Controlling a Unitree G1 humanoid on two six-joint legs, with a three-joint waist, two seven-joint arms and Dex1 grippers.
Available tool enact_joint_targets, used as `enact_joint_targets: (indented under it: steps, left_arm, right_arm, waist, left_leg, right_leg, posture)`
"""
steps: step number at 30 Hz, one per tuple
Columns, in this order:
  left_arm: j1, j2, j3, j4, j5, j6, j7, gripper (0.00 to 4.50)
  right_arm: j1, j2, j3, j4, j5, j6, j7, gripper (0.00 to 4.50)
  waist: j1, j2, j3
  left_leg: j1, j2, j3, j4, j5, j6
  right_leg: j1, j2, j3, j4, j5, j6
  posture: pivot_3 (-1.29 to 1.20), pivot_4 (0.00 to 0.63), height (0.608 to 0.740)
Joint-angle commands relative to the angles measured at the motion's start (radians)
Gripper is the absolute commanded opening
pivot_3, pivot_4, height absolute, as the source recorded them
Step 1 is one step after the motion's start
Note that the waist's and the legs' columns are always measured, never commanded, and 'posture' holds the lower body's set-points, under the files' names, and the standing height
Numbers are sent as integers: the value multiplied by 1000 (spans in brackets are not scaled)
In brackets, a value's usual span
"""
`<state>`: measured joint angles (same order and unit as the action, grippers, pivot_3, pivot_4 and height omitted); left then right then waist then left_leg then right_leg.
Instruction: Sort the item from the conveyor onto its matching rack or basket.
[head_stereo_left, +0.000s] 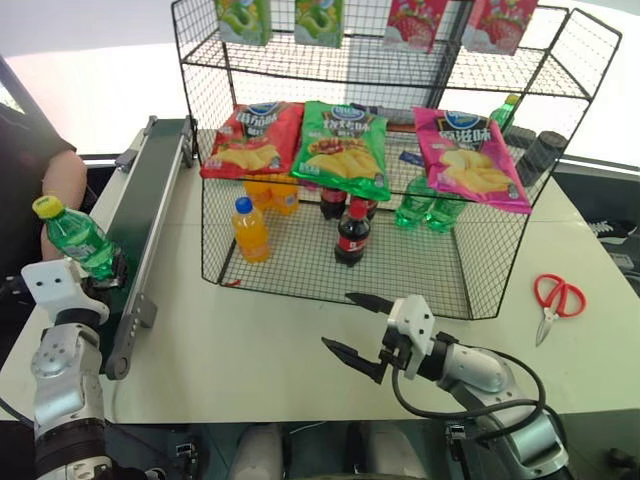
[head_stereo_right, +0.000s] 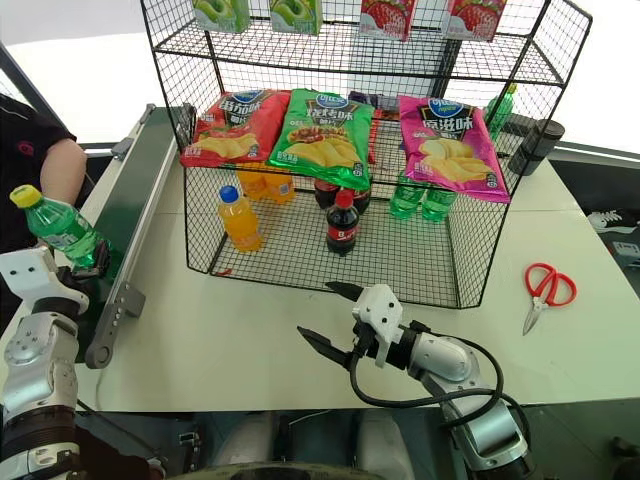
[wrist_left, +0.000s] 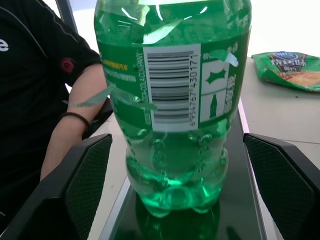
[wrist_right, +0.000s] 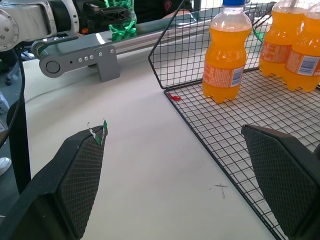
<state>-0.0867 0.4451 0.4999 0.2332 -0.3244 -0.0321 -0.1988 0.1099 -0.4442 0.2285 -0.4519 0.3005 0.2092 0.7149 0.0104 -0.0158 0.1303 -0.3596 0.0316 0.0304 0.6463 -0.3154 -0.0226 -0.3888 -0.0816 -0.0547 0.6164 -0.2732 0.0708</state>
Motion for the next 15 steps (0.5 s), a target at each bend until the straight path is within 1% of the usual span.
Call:
enact_joint_targets:
  steps: [1,4,7,8,9,15]
  left_arm:
    - [-12,16,33,-2,0,-23,12,4500]
    - [-12,17,32,3,-1,-19,12,4500]
    - [-11,15,34,5,-6,-20,8,3659]
    - [-11,15,35,5,-6,-21,7,3226]
    - [-10,14,36,4,-6,-24,9,2886]
    - [-38,24,51,-28,-21,-38,12,2886]
  right_arm:
    - [-8,8,-9,-44,23,-4,0,4471]
    - [-9,8,-9,-45,24,-2,1,4471]
    - [-11,7,-10,-44,23,-2,1,4500]
    - [-12,7,-10,-44,23,-1,1,4500]
    - [-12,7,-11,-45,23,-1,1,4500]
    - [-16,7,-11,-43,24,3,1,4500]
  waist:
    - [0,0,0]
    - [0,0,0]
    - [0,0,0]
    - [1,0,0]
    - [1,0,0]
    - [0,-1,0]
  left_leg:
    - [0,0,0,0,0,0]
    - [0,0,0,0,0,0]
    - [0,0,0,0,0,0]
    - [0,0,0,0,0,0]
    - [0,0,0,0,0,0]
    - [0,0,0,0,0,0]
  right_leg:
    - [0,0,0,0,0,0]
    - [0,0,0,0,0,0]
    - [0,0,0,0,0,0]
    - [0,0,0,0,0,0]
    - [0,0,0,0,0,0]
    - [0,0,0,0,0,0]
  posture:
    - [0,150,740]
    - [0,150,740]
    - [0,150,740]
    - [0,150,740]
    - [0,150,740]
    - [0,150,740]
